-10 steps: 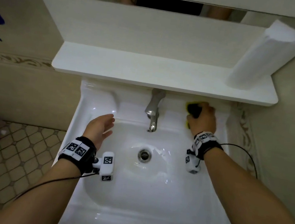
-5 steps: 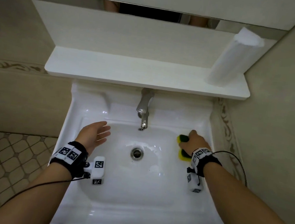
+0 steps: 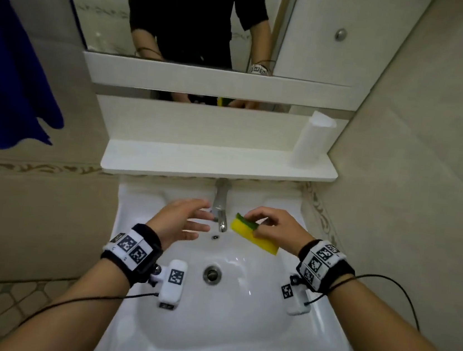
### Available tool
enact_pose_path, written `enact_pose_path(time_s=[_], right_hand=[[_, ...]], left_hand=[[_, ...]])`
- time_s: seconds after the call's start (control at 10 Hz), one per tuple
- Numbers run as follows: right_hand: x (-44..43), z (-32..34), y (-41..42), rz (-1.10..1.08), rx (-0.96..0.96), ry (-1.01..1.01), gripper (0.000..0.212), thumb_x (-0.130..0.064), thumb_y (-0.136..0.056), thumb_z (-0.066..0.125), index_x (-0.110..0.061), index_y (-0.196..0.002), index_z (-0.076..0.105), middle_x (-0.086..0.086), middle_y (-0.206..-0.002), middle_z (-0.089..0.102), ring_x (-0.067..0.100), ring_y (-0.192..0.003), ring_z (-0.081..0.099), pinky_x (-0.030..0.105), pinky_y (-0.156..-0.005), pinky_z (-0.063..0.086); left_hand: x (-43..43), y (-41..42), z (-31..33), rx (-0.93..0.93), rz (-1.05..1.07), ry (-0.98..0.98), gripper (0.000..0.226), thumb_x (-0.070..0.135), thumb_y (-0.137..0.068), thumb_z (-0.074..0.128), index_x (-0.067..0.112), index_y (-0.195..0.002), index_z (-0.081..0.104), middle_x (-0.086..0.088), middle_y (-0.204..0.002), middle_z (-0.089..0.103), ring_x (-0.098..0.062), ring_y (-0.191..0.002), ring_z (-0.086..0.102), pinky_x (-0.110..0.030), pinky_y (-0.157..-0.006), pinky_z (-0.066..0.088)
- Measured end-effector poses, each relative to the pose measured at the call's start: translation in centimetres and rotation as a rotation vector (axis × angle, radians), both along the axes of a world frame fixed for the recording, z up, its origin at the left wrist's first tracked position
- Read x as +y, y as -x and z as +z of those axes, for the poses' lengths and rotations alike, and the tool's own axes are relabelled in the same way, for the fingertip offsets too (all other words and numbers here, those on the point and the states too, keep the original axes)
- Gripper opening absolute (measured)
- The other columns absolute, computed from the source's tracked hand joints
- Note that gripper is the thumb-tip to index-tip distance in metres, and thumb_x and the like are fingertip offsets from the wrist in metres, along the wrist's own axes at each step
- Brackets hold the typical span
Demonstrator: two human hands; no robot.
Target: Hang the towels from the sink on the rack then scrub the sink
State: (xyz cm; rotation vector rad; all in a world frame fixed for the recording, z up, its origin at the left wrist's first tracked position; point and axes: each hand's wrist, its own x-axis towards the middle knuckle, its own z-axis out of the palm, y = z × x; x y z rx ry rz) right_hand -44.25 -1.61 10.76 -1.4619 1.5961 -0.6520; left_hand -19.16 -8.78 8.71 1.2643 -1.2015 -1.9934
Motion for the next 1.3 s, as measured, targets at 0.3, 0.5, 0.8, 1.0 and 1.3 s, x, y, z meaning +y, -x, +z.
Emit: enact_pose_path(time_s=[0.3, 0.5, 0.8, 1.0, 1.3], right_hand=[[-2.3, 3.8, -0.7, -0.029, 0.065, 0.274, 0.053, -0.035, -0.067, 0.071, -0.045, -0.117, 0.059, -0.019, -0.118, 0.062, -0.008, -0.108, 0.055, 0.013, -0.085, 0.046], [-4.3, 2.2, 2.1, -0.523, -0.112, 0.280, 0.039, -0.039, -0.077, 0.077, -0.021, -0.107, 0.060, -0.002, -0.102, 0.066, 0.012, -0.091, 0.064, 0.029, -0.077, 0.053], [-7.2, 0.8, 4.5, -0.547, -0.298, 0.233, 0.032, -0.024, -0.089, 0.068, -0.013, -0.119, 0.066, 0.002, -0.107, 0.070, 0.015, -0.095, 0.067, 0.025, -0.071, 0.057], [-8.4, 1.4, 5.3, -0.536, -0.258, 0.201, 0.052, -0.034, -0.090, 0.066, -0.009, -0.134, 0.058, 0.006, -0.129, 0.064, 0.022, -0.118, 0.059, 0.046, -0.103, 0.048], [-8.2, 2.0, 4.9, -0.639, -0.244, 0.266, 0.017, -0.031, -0.089, 0.067, -0.026, -0.100, 0.056, -0.001, -0.108, 0.063, 0.020, -0.088, 0.069, 0.023, -0.064, 0.048]], left_hand=[[-1.8, 3.7, 4.0, 0.037, 0.000, 0.070, 0.032, 0.001, -0.084, 0.070, 0.009, -0.113, 0.061, -0.007, -0.080, 0.075, -0.018, -0.063, 0.070, -0.025, -0.054, 0.055], [-4.9, 6.1, 5.1, 0.024, 0.179, 0.099, 0.033, -0.003, -0.084, 0.068, 0.007, -0.111, 0.053, -0.014, -0.086, 0.068, -0.020, -0.066, 0.064, -0.030, -0.061, 0.054], [-8.3, 11.0, 4.6, -0.127, 0.178, 0.219, 0.006, 0.011, -0.090, 0.067, 0.005, -0.090, 0.068, -0.012, -0.084, 0.066, -0.020, -0.070, 0.061, -0.027, -0.063, 0.052], [-9.7, 12.2, 4.9, -0.194, 0.101, 0.216, 0.025, 0.026, -0.094, 0.062, 0.009, -0.113, 0.066, -0.011, -0.112, 0.068, -0.021, -0.100, 0.064, -0.028, -0.074, 0.055], [-9.0, 10.3, 6.4, -0.070, 0.084, 0.206, 0.034, 0.031, -0.095, 0.060, 0.016, -0.126, 0.061, -0.005, -0.116, 0.069, -0.022, -0.102, 0.069, -0.030, -0.079, 0.055]])
